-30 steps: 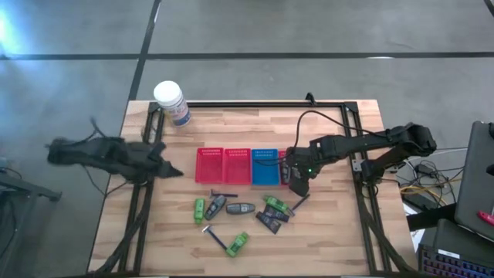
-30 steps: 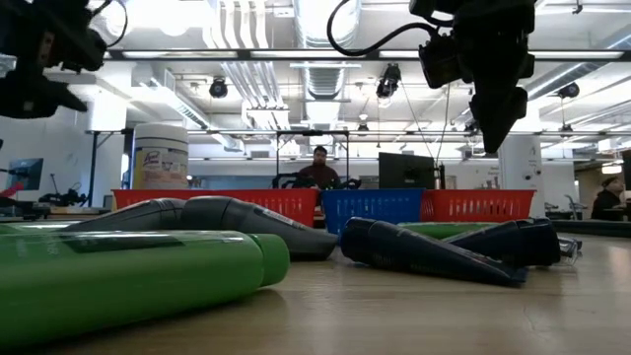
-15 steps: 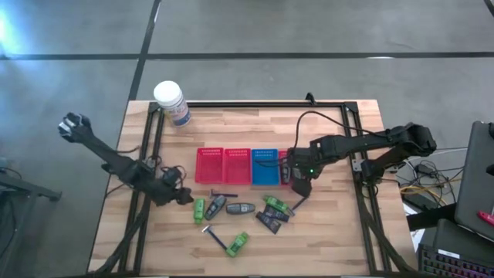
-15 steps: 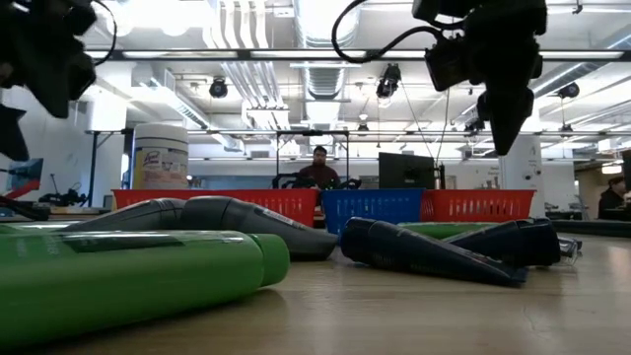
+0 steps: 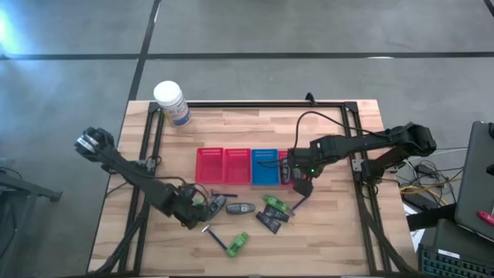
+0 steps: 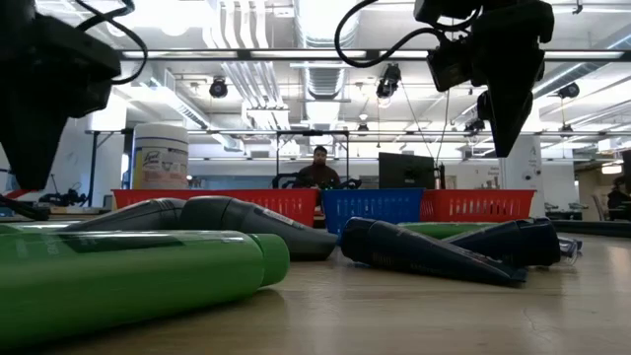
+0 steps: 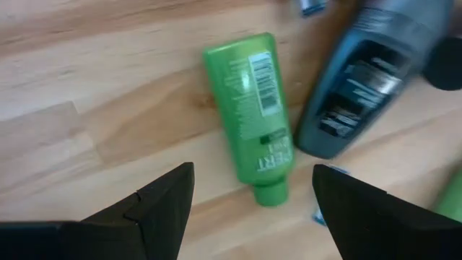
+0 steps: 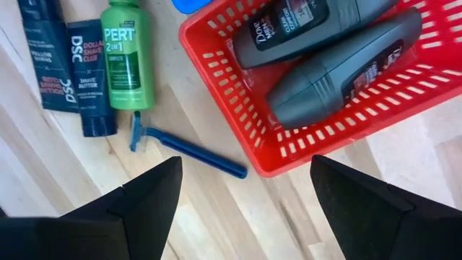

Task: Pick & Place Travel size toiletries
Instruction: Put the green shampoo into the left red bin

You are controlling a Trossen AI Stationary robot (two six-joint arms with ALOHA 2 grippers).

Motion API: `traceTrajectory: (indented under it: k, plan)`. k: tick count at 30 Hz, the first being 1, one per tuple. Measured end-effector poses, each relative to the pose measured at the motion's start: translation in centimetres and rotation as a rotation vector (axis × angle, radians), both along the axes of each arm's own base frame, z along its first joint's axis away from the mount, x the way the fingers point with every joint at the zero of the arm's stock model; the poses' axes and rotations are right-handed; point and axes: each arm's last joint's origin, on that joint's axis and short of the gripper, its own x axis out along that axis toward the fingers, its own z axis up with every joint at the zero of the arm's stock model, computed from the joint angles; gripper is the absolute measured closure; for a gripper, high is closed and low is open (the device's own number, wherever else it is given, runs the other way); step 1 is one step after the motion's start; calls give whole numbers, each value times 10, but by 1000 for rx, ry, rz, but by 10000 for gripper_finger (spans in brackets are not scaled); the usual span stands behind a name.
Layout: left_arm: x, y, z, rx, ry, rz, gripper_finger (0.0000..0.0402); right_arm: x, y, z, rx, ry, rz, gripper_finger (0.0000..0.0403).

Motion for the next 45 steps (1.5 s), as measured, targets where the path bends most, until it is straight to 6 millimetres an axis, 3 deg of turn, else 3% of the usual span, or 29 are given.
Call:
traceTrajectory:
  k: [9,18,28,45]
  plan:
    - [17,-8,-1,21,-5,35,115,-1,-1,0,-30,6,19,125]
    - [19,7,-3,122,-9,167,115,-1,-1,0,-50,3,14,142]
    - [27,13,-22,103,123,143,115,-1,-2,0,-76,2,5,156]
    - [30,16,-42,61,138,157,115,0,-2,-1,-76,0,5,113]
